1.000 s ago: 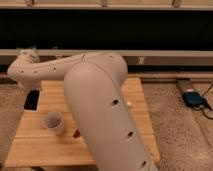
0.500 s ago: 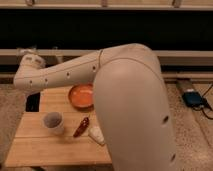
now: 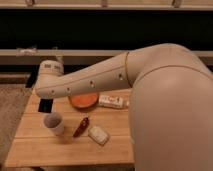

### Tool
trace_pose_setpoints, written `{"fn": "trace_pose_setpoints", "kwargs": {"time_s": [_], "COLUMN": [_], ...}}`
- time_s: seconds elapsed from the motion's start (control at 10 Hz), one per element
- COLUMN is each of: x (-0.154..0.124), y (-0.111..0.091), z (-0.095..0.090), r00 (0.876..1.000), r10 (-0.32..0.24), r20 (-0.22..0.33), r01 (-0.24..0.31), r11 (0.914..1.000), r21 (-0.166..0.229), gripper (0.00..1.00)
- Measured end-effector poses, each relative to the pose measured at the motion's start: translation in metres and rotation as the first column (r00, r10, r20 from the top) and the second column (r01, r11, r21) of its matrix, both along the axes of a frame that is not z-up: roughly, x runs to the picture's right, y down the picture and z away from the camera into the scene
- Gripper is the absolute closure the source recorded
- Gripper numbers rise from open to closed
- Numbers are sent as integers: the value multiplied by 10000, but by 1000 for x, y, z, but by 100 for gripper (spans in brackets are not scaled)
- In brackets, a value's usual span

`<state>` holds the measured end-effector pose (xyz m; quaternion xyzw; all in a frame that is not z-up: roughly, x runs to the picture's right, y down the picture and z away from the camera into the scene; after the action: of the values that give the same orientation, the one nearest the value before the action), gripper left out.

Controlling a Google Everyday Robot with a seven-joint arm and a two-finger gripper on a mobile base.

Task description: Place the eraser in the ceramic cup

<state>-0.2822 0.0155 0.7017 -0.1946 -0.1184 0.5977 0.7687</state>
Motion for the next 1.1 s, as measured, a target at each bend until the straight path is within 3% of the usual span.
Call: {"fn": "trace_pose_setpoints", "kwargs": {"time_s": [0.2,0.3,0.4,0.9,1.0,1.1], "x": [7,11,13,17,19,19], "y": [4,9,19,45,48,49], "z": [1,4,10,24,24,23], "r00": [9997,9996,9995,9992,9990,9989], "r10": [200,253,283,324,371,417], "r20": [-101,-150,-167,-231,-247,-229], "r01": [-201,-256,-288,-340,-388,-432], "r11": [9998,9995,9990,9967,9966,9967], "r21": [-62,-168,-347,-731,-724,-681], "gripper": [99,93,79,31,22,20]}}
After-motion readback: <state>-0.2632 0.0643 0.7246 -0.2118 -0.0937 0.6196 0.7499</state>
